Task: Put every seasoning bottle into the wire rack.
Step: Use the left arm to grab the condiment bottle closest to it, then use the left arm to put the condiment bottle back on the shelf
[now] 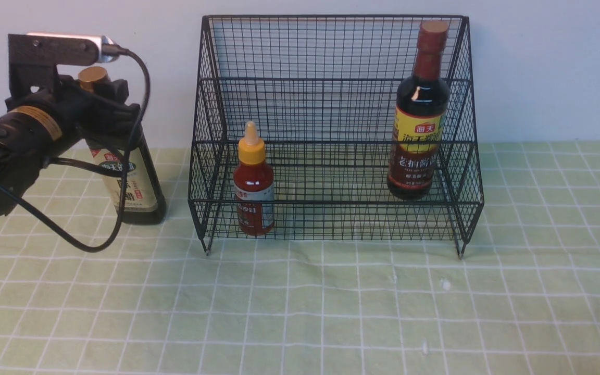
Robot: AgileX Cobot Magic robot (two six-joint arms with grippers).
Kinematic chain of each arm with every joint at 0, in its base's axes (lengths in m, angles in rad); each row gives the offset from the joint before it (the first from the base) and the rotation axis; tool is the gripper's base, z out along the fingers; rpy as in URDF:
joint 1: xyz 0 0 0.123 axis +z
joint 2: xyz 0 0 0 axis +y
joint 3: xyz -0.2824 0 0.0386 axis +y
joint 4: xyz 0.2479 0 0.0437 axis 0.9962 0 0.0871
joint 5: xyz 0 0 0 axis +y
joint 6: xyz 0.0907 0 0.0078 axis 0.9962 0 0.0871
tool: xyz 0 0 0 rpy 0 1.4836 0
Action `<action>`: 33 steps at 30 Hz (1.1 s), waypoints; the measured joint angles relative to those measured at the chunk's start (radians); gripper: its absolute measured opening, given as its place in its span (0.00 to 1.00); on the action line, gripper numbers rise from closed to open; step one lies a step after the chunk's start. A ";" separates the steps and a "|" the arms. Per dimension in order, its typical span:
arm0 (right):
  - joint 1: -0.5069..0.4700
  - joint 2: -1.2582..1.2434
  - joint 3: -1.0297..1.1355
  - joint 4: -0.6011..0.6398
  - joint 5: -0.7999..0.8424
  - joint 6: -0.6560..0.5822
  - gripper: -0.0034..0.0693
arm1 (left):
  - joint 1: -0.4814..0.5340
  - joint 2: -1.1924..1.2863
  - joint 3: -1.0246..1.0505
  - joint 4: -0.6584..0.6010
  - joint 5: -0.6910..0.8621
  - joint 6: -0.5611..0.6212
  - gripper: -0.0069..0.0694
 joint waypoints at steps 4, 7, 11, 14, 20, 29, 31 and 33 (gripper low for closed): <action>0.000 0.000 0.000 0.000 0.001 0.000 0.03 | 0.000 -0.031 0.002 0.007 0.032 0.002 0.50; 0.000 0.000 0.000 0.000 0.001 0.000 0.03 | 0.001 -0.082 -0.005 0.007 0.078 0.003 0.50; 0.000 0.000 0.000 0.000 0.001 0.000 0.03 | 0.001 -0.178 -0.071 -0.007 0.152 0.002 0.50; 0.000 0.000 0.000 0.000 0.001 0.000 0.03 | 0.001 -0.242 -0.144 -0.017 0.211 -0.028 0.50; 0.000 0.000 0.000 0.000 0.001 0.000 0.03 | -0.030 -0.308 -0.300 -0.023 0.381 -0.073 0.50; 0.000 0.000 0.000 0.000 0.001 0.000 0.03 | -0.196 -0.274 -0.472 -0.043 0.535 -0.088 0.50; 0.000 0.000 0.000 0.000 0.001 0.000 0.03 | -0.220 -0.257 -0.494 -0.043 0.536 -0.095 0.50; 0.000 0.000 0.000 0.000 0.001 0.000 0.03 | -0.236 -0.246 -0.503 -0.042 0.536 -0.098 0.50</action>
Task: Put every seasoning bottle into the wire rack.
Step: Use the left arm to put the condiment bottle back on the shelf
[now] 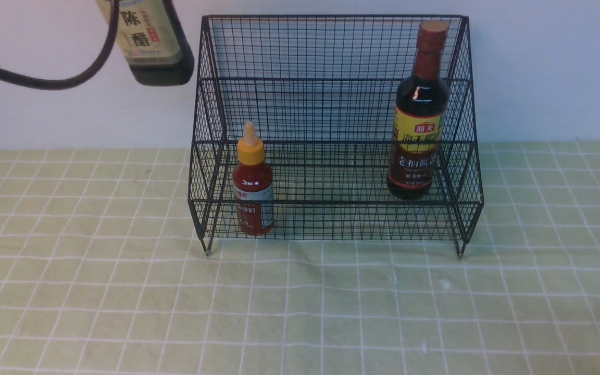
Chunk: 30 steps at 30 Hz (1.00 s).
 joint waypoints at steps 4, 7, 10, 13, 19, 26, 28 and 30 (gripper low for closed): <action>0.000 0.000 0.000 0.000 0.000 0.000 0.03 | -0.048 0.045 -0.005 -0.001 -0.015 -0.004 0.50; 0.000 0.000 0.000 0.000 0.000 0.001 0.03 | -0.063 0.084 -0.005 -0.007 -0.044 -0.010 0.50; 0.000 0.000 0.000 0.000 0.000 0.001 0.03 | -0.066 0.115 -0.005 -0.020 -0.080 -0.010 0.50; 0.000 0.000 0.000 0.000 0.000 0.001 0.03 | -0.067 0.146 -0.005 -0.042 -0.113 -0.010 0.50; 0.000 0.000 0.000 0.000 0.000 0.001 0.03 | -0.067 0.197 -0.005 -0.061 -0.141 -0.007 0.50; 0.000 0.000 0.000 0.000 0.000 0.001 0.03 | -0.067 0.275 -0.005 -0.062 -0.140 -0.001 0.50; 0.000 0.000 0.000 0.000 0.000 0.001 0.03 | -0.067 0.300 -0.005 -0.062 -0.136 -0.001 0.50; 0.000 0.000 0.000 0.000 0.000 0.001 0.03 | -0.067 0.314 -0.005 -0.061 -0.133 -0.001 0.50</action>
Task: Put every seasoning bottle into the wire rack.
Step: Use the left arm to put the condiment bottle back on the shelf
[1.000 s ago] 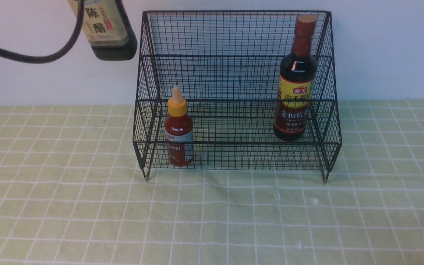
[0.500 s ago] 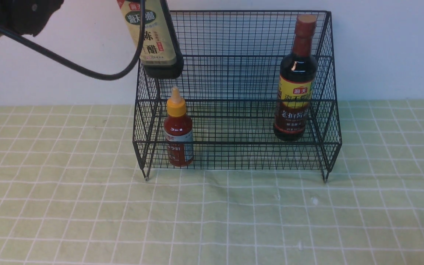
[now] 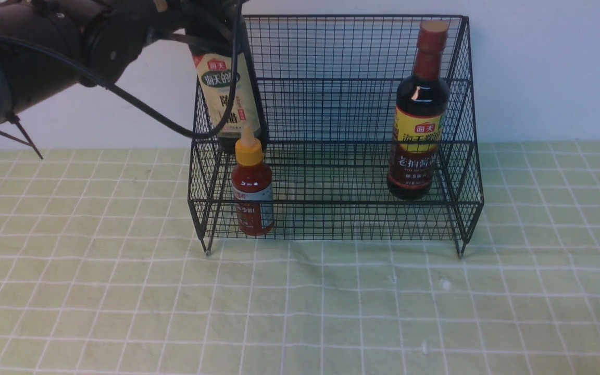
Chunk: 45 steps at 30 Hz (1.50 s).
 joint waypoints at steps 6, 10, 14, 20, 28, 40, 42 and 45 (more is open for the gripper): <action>0.000 0.000 0.000 0.000 0.000 0.000 0.03 | -0.003 0.058 0.000 0.027 0.028 0.000 0.50; 0.000 0.000 0.000 0.000 0.000 0.000 0.03 | -0.005 0.079 0.000 0.056 0.053 0.000 0.50; 0.000 0.000 0.000 0.000 0.000 0.000 0.03 | -0.006 0.080 0.000 0.092 0.053 -0.001 0.50; 0.000 0.000 0.000 0.000 0.000 0.000 0.03 | -0.018 0.081 0.000 0.114 0.048 -0.002 0.50; 0.000 0.000 0.000 0.000 0.000 0.000 0.03 | -0.063 0.094 0.000 0.119 0.033 0.000 0.50; 0.000 0.000 0.000 0.000 0.000 0.000 0.03 | -0.065 0.094 0.000 0.121 0.031 0.000 0.50; 0.000 0.000 0.000 0.000 0.000 0.000 0.03 | -0.065 0.094 0.000 0.121 0.031 0.000 0.50; 0.000 0.000 0.000 0.000 0.000 0.000 0.03 | -0.065 0.094 0.000 0.121 0.030 0.000 0.50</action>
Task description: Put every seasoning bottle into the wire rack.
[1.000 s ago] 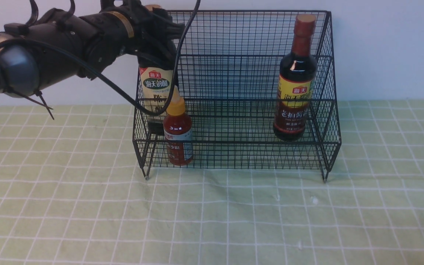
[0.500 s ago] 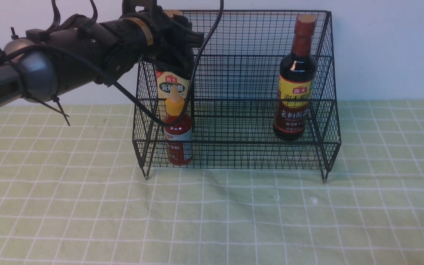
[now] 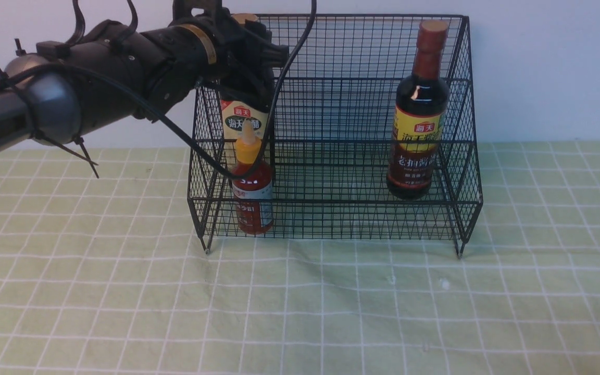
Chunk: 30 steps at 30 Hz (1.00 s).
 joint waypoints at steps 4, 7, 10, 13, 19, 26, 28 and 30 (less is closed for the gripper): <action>0.000 0.000 0.000 0.000 0.000 0.000 0.03 | 0.000 0.000 -0.001 0.000 -0.015 0.000 0.52; 0.000 0.000 0.000 0.000 0.000 0.000 0.03 | 0.000 -0.008 -0.014 0.000 -0.059 0.000 0.56; 0.000 0.000 0.000 0.000 0.000 0.000 0.03 | 0.000 -0.014 -0.019 0.001 -0.063 0.000 0.59; 0.000 0.000 0.000 0.000 0.000 0.000 0.03 | 0.000 -0.014 -0.019 0.001 -0.061 0.000 0.61; 0.000 0.000 0.000 0.000 0.000 0.000 0.03 | 0.000 -0.021 -0.019 0.006 -0.059 0.001 0.61; 0.000 0.000 0.000 0.000 0.000 0.000 0.03 | 0.000 -0.105 -0.019 0.049 -0.052 0.008 0.61; 0.000 0.000 0.000 0.000 0.000 0.000 0.03 | 0.000 -0.139 -0.019 0.052 -0.039 0.008 0.61; 0.000 0.000 0.000 0.000 0.000 0.000 0.03 | 0.000 -0.184 -0.019 0.052 0.008 0.008 0.61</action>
